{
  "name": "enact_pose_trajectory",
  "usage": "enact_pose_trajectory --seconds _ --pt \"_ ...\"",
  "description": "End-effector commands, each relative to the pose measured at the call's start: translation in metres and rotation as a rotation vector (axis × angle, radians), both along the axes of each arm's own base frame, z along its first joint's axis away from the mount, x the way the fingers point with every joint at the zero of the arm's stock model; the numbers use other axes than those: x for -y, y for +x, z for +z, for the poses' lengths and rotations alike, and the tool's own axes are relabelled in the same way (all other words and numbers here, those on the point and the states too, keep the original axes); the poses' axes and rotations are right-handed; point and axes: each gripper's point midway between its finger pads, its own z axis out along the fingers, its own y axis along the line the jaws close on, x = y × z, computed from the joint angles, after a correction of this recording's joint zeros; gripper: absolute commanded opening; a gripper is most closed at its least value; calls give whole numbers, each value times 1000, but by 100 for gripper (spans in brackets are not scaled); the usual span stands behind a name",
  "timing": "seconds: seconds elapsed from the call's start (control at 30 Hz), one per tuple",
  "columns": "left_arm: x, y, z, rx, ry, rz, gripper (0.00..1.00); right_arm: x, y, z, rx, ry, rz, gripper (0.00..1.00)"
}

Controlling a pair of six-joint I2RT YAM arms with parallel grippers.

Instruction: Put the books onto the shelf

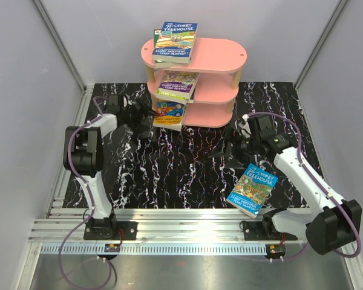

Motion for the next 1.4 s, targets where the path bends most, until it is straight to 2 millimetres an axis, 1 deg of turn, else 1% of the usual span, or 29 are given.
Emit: enact_pose_trajectory --seconds 0.0,0.03,0.07,0.1,0.13,0.17,0.2,0.23,0.27,0.3,0.33,0.37,0.4,0.43,0.47,0.5,0.57,0.63,0.67,0.7,0.77,0.8,1.0,1.03,1.13,1.2,1.3,1.33,1.37 --pt "-14 12 68 200 37 21 99 12 2 6 48 -42 -52 100" --pt "-19 7 70 192 70 31 99 17 -1 1 27 -76 -60 100" --pt "-26 -1 87 238 126 30 99 26 1 -9 14 -132 -87 100" --pt "-35 -14 76 190 185 54 99 32 1 -14 2 -175 -92 100" --pt "-37 -23 78 192 206 52 99 42 -5 -32 -85 -248 -107 100" --pt "-38 -35 97 246 227 40 99 54 -3 -42 -111 -320 -136 100" --pt "-35 -54 83 200 255 22 99 63 -4 -48 -146 -362 -162 100" --pt "-32 -65 83 200 271 5 99 76 -4 -57 -202 -405 -211 100" --pt "-22 -78 80 206 289 -43 99 86 -2 -61 -215 -436 -258 100" --pt "-16 -99 75 199 295 -70 99 95 -1 -66 -241 -440 -314 100" --pt "-8 -110 72 200 294 -100 99 108 2 -66 -253 -440 -384 100" --pt "10 -125 68 203 289 -156 99 123 4 -70 -269 -467 -458 100" --pt "18 -141 62 199 278 -187 99 135 -3 -75 -309 -497 -500 100" --pt "26 -150 59 199 270 -215 99 146 -4 -78 -326 -514 -539 100" --pt "35 -159 57 198 254 -239 99 165 -4 -81 -349 -533 -611 100" --pt "48 -173 50 191 239 -289 99 169 -11 -86 -385 -544 -620 100" --pt "61 -187 47 188 224 -335 99 197 -15 -94 -438 -573 -725 100" --pt "66 -196 45 175 222 -363 99 206 -20 -108 -479 -568 -765 100" --pt "70 -201 46 172 215 -383 99 210 -20 -114 -502 -518 -802 100" --pt "72 -204 46 174 214 -393 99 210 -26 -126 -535 -491 -819 100" --pt "78 -209 51 183 207 -415 99 211 -32 -138 -582 -440 -865 100" --pt "79 -212 51 177 208 -424 99 213 -39 -149 -618 -423 -891 100" --pt "81 -226 47 159 216 -460 99 202 -38 -172 -613 -343 -895 99" --pt "82 -227 47 158 215 -465 99 201 -38 -170 -614 -338 -898 98" --pt "86 -230 46 163 198 -477 99 185 -22 -170 -546 -203 -895 94" --pt "94 -232 44 171 166 -505 99 170 -21 -172 -554 -129 -884 93" --pt "112 -236 39 172 123 -570 99 154 -21 -170 -537 -141 -801 87" --pt "117 -237 27 136 130 -589 99 150 -22 -169 -533 -151 -779 84" --pt "126 -240 24 130 138 -614 99 148 -23 -168 -522 -170 -762 82"
